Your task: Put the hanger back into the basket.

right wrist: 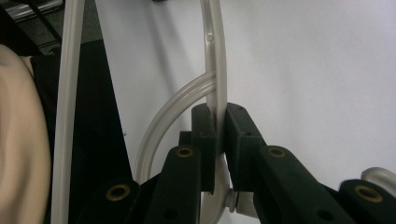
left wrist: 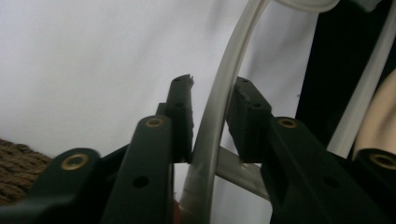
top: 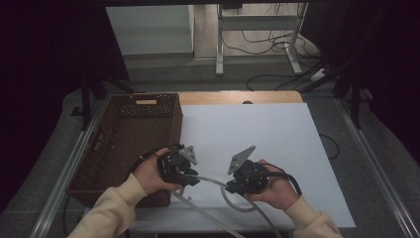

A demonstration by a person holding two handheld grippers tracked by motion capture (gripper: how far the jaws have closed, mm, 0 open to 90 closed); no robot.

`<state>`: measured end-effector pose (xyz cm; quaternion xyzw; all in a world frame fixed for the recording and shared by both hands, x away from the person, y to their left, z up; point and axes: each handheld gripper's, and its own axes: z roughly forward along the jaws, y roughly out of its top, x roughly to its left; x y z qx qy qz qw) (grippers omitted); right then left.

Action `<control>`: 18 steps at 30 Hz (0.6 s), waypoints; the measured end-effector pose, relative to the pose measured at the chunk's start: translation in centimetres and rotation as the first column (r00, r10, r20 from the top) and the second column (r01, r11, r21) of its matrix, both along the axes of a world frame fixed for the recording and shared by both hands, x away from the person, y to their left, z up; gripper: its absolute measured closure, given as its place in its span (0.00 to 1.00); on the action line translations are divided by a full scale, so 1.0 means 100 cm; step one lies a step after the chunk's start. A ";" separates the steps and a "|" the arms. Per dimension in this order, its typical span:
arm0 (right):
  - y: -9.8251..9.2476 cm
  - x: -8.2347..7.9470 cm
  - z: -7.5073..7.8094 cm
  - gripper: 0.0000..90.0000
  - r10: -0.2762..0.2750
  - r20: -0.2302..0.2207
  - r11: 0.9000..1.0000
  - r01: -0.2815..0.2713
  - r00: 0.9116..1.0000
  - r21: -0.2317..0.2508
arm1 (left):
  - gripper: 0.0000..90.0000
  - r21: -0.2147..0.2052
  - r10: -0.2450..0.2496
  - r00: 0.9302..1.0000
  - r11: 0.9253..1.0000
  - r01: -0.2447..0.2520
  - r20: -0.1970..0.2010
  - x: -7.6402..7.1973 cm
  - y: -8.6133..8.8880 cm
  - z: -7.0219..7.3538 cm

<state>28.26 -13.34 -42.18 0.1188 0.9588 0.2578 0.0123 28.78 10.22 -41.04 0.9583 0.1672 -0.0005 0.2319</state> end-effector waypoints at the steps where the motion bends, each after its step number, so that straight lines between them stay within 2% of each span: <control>1: 0.000 0.000 0.000 0.91 0.001 0.000 1.000 -0.001 1.000 -0.001 | 0.80 0.002 -0.003 1.000 1.000 0.003 -0.006 0.000 0.000 0.000; 9: -0.002 0.001 0.001 0.90 0.003 0.002 1.000 -0.003 1.000 -0.002 | 0.85 -0.011 -0.049 0.999 0.999 0.049 -0.006 -0.005 -0.001 0.003; 14: -0.003 0.000 0.003 0.89 0.009 0.001 1.000 -0.009 1.000 0.010 | 0.86 -0.040 -0.061 0.998 0.997 0.060 -0.015 -0.006 0.002 0.005; 18: -0.006 0.001 0.007 0.87 -0.002 -0.011 0.999 0.002 1.000 0.039 | 0.87 -0.071 -0.067 0.998 0.995 0.065 -0.022 -0.008 0.006 0.008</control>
